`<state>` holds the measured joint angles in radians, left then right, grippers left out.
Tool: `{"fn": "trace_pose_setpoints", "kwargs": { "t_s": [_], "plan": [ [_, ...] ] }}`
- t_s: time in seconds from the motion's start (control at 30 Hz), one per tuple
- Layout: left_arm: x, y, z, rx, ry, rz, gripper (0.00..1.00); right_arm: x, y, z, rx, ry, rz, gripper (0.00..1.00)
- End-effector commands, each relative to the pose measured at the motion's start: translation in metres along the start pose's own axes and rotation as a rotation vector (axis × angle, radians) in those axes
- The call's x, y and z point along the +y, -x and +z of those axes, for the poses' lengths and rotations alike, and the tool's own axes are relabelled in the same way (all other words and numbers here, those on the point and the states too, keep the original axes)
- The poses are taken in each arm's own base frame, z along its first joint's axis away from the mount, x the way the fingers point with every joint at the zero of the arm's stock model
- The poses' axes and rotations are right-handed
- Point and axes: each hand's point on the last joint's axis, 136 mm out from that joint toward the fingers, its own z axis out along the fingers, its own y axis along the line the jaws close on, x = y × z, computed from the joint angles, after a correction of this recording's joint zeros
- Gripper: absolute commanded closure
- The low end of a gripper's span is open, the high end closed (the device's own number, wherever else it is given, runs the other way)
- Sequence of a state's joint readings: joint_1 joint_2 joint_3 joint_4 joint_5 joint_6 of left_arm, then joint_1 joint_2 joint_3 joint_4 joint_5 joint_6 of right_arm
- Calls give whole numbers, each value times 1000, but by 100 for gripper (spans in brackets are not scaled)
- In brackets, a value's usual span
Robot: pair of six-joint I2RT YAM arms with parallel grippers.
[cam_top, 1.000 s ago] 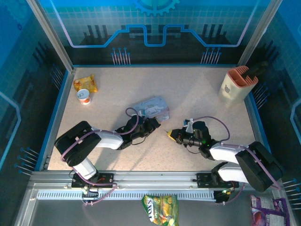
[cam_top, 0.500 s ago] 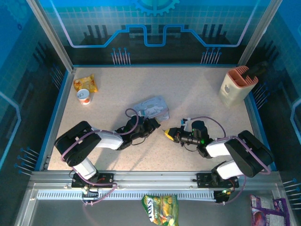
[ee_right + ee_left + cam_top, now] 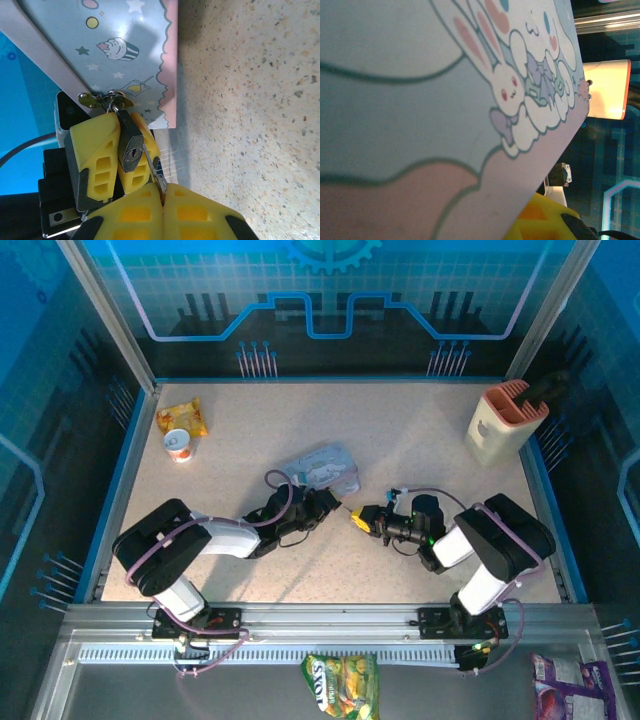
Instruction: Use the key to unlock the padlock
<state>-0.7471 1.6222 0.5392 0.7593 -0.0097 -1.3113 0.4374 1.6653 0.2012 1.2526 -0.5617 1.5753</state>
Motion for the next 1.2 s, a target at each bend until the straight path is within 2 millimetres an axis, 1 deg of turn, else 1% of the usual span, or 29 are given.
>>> {"fn": "trace_pose_setpoints", "kwargs": {
  "t_s": [0.0,0.13,0.3,0.47,0.67,0.97,1.17],
  "plan": [
    [-19,1,-5,0,-71,-39,96,14,-2,-3,15,82,-19,100],
    [-19,0,-4,4,-75,-44,96,10,-3,-2,18,72,-16,100],
    [-18,-1,-2,6,-74,-47,96,12,-5,-4,22,76,-25,100],
    [-20,-2,-1,9,-80,-49,96,6,-7,-3,35,61,-22,100],
    [-21,-2,0,9,-79,-50,96,13,-11,-3,48,79,-53,100],
    [-22,-5,1,16,-82,-49,96,8,-14,2,63,66,-52,100],
    [-23,-7,2,20,-84,-50,96,9,-16,4,67,68,-62,100]
  ]
}}
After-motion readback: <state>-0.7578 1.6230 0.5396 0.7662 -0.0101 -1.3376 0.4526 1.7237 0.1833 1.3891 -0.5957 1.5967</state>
